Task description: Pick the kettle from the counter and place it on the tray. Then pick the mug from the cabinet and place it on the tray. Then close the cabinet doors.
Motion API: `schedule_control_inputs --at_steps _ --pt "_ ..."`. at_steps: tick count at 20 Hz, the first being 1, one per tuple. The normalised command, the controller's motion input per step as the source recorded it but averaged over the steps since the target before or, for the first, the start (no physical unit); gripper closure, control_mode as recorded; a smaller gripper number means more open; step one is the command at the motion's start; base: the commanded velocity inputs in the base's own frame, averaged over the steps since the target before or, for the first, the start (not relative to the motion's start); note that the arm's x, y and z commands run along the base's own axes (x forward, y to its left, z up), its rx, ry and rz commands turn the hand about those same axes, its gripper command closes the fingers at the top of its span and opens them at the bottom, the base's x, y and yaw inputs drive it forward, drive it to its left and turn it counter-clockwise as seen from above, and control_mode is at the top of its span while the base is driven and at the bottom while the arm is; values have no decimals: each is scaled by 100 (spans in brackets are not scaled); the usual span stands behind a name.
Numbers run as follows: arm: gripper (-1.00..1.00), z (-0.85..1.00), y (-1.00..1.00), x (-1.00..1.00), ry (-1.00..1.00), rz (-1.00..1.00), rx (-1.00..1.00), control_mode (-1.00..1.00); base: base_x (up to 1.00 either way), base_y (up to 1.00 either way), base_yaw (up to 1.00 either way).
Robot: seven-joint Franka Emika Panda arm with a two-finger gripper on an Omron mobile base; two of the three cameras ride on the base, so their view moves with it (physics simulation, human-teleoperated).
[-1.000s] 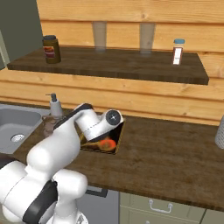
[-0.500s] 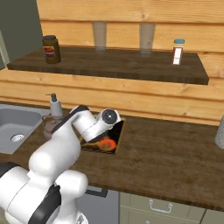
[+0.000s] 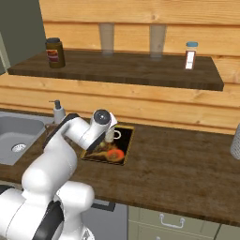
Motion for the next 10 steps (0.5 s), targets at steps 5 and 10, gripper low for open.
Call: schedule_control_inputs --at_steps 5,10 --pt "-100 -4 2 0 0 7 -3 -100 0 0 0" --pt "-100 10 37 -3 3 -1 -8 -100 0 0 0"
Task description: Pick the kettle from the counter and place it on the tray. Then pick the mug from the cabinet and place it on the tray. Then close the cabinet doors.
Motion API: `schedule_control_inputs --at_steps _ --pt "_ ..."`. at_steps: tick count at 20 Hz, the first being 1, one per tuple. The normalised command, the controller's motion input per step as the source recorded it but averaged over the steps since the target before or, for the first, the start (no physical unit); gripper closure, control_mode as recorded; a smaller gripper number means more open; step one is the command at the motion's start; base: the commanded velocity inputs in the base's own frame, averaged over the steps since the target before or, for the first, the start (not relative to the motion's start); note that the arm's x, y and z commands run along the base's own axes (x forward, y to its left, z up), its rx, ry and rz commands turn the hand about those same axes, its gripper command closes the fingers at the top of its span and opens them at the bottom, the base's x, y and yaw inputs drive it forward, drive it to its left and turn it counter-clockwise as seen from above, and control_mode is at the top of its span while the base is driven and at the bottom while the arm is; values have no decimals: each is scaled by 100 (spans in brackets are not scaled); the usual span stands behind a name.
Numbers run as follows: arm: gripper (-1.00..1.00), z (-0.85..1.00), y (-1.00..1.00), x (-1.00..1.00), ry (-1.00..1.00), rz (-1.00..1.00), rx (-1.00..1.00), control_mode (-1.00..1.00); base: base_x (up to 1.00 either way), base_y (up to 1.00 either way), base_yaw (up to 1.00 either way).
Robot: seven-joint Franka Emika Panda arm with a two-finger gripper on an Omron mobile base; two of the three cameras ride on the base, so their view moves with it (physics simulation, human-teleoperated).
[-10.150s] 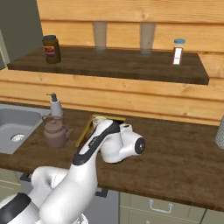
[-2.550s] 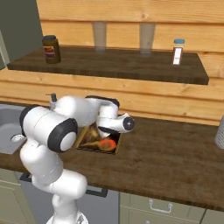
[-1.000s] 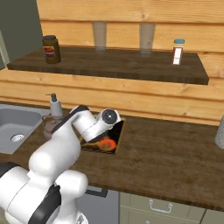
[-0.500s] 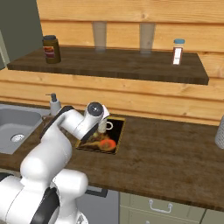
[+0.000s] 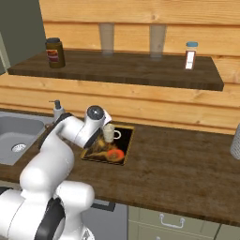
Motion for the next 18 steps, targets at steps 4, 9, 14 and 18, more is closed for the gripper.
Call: schedule_control_inputs --at_steps 4,9,14,18 --pt "-100 36 72 -13 -4 11 -19 -100 0 0 0" --pt "-100 49 54 -4 -6 6 -21 -100 0 0 0" --pt "-100 43 26 -13 -16 3 -15 -100 0 0 0" --pt "-100 29 36 -6 -11 0 -17 -100 0 0 0"
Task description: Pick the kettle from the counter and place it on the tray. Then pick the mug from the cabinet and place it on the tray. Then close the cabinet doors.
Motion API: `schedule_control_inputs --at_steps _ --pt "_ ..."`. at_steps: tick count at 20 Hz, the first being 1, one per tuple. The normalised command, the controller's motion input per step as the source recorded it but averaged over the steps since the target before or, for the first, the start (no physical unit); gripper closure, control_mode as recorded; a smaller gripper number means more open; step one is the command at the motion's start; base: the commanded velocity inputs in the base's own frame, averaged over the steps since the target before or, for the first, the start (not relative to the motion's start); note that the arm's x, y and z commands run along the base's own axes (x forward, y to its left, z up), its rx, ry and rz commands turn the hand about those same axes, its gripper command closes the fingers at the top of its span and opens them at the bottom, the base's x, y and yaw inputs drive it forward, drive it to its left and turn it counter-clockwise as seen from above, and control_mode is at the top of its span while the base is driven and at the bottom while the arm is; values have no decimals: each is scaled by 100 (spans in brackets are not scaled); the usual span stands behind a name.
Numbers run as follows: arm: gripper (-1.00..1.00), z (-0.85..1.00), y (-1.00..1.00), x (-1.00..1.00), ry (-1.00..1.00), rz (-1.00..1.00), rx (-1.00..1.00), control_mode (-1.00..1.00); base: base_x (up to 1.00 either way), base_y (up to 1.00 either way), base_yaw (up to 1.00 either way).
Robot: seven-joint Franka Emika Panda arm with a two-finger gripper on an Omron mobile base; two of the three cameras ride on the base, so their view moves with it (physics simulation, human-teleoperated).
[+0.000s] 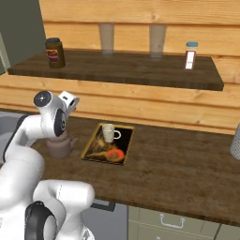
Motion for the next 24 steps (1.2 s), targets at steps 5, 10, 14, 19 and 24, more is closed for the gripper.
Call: schedule_control_inputs --at_steps 5,10,14,19,24 --pt "-100 2 25 -20 -5 -6 -2 -100 0 0 0" --pt "-100 25 6 -27 -5 -2 0 -100 0 0 0" --pt "-100 27 10 -25 -2 1 0 -100 0 0 0" --pt "-100 1 30 -6 9 3 -2 -100 0 0 0" --pt "-100 -8 46 -1 15 2 -14 -100 0 0 0"
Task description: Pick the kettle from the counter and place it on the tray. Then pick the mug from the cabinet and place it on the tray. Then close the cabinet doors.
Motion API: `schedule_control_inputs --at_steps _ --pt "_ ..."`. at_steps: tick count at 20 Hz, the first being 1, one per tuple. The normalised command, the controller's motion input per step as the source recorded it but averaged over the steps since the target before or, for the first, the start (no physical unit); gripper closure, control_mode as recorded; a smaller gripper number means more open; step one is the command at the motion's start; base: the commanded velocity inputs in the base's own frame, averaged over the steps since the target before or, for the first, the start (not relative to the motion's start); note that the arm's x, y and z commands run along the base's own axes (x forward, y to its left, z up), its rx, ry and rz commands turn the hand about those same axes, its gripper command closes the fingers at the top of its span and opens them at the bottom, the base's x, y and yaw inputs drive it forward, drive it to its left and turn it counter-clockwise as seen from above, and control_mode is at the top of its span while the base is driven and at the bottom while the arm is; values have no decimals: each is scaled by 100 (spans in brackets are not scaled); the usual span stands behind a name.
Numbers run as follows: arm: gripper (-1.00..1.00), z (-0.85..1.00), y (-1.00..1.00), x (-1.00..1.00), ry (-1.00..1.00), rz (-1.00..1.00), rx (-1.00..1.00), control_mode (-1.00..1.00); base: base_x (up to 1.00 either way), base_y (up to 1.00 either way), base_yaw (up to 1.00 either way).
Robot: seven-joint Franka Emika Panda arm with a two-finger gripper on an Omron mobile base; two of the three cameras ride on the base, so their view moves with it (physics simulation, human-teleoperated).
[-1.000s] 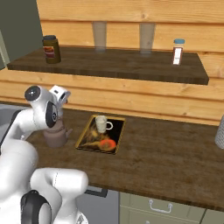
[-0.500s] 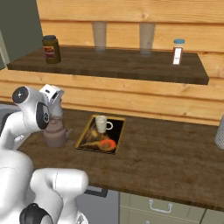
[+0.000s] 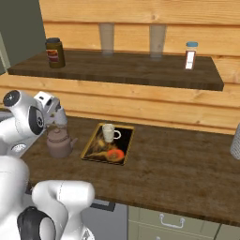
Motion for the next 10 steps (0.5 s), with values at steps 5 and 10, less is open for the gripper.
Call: schedule_control_inputs --at_steps 5,10 --pt "-100 -14 40 1 11 -2 -19 -100 0 0 0" --pt "-100 -16 1 16 1 3 -1 -100 0 0 0"
